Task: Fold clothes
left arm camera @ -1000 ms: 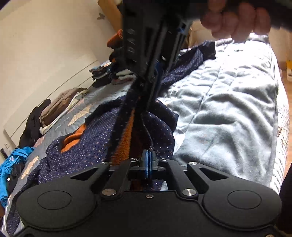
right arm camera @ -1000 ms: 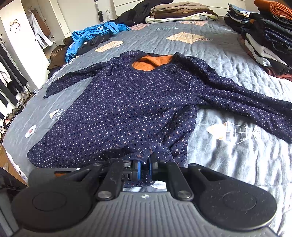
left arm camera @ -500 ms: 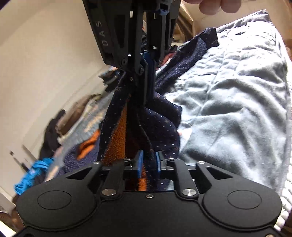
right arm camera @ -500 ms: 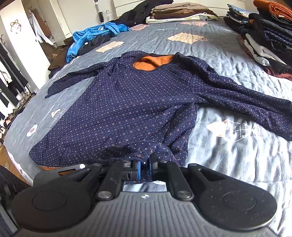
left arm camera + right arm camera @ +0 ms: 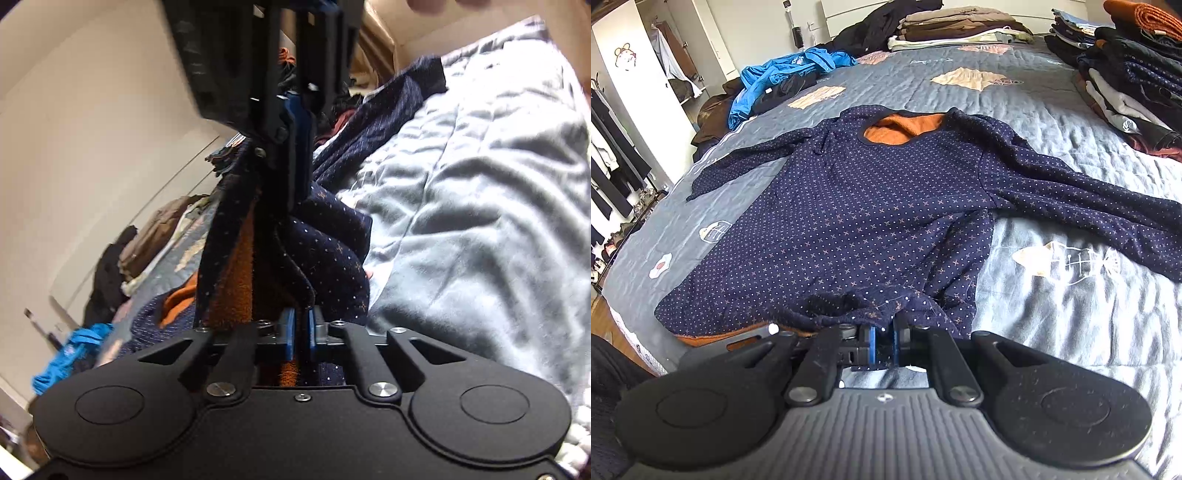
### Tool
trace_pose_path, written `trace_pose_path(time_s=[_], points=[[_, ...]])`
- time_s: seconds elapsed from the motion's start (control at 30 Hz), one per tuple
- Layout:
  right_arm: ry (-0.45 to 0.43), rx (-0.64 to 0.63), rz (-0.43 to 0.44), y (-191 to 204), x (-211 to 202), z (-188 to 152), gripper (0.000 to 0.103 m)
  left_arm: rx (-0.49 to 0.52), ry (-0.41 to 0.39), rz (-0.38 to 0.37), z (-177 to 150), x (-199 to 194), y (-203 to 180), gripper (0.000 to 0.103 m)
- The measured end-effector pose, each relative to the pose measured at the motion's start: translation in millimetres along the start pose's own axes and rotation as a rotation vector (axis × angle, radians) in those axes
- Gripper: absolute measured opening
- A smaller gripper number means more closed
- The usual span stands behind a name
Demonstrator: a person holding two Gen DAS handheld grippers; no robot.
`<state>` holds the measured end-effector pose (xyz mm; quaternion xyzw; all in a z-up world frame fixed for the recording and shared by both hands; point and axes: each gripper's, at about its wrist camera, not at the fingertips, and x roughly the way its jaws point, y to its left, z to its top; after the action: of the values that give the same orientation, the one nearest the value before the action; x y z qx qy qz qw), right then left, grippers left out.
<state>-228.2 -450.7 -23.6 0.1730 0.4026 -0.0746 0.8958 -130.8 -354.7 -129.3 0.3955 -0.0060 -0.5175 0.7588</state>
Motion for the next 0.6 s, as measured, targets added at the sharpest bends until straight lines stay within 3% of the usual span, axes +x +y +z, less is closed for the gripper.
trace_pose_path(time_s=[0.23,0.33,0.47,0.6], points=[[0.029,-0.031,-0.004,0,-10,-8,0.008,-0.201,-0.015,-0.355,3,-49,19,0.005],[0.085,-0.083,-0.015,2,-16,-21,0.008,-0.222,-0.003,-0.446,1,-66,14,0.005],[0.191,-0.214,-0.066,8,-14,-41,0.008,-0.200,0.059,-0.465,-4,-58,3,0.005],[0.307,-0.371,-0.134,14,-7,-63,0.008,-0.080,0.090,-0.403,-4,-56,-17,0.008]])
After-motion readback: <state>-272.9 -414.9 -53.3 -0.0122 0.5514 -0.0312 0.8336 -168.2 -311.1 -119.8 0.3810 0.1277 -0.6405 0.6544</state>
